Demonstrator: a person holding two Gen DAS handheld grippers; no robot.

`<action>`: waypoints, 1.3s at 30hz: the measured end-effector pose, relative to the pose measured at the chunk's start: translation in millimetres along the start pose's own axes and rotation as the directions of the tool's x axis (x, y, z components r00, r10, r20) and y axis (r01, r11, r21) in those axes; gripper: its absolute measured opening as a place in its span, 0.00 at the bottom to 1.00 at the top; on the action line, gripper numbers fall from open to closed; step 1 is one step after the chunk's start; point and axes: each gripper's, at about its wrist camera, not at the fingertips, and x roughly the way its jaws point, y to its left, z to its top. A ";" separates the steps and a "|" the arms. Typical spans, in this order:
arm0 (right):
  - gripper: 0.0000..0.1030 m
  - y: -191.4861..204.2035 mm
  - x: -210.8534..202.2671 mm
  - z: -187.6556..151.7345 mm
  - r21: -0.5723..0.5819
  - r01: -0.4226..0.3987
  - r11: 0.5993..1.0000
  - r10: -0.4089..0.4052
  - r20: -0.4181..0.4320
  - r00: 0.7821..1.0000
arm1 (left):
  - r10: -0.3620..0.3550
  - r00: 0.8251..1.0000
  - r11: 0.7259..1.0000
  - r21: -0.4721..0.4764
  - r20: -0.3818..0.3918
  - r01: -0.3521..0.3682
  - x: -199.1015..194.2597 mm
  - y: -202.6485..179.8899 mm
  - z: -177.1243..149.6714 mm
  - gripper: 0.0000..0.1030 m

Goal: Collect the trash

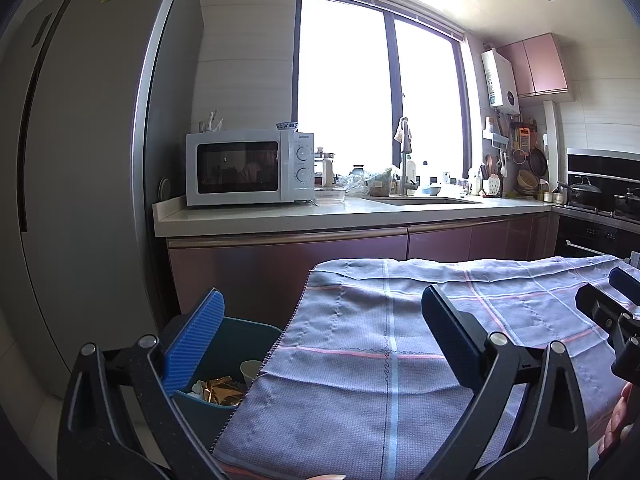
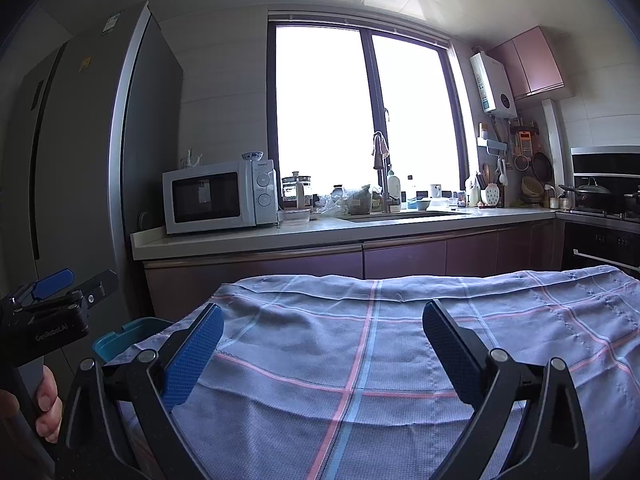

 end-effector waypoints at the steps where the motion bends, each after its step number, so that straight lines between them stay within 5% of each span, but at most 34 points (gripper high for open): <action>1: 0.94 -0.1 0.1 0.1 0.001 -0.001 1.000 0.001 -0.001 1.000 | -0.002 1.000 1.000 0.000 -0.001 0.002 -0.1 0.2 0.4 0.95; 39: 0.94 2.6 1.3 -1.7 0.015 0.009 1.000 -0.008 -0.010 1.000 | -0.001 1.000 1.000 0.001 -0.005 0.001 -0.5 -1.4 -1.7 0.95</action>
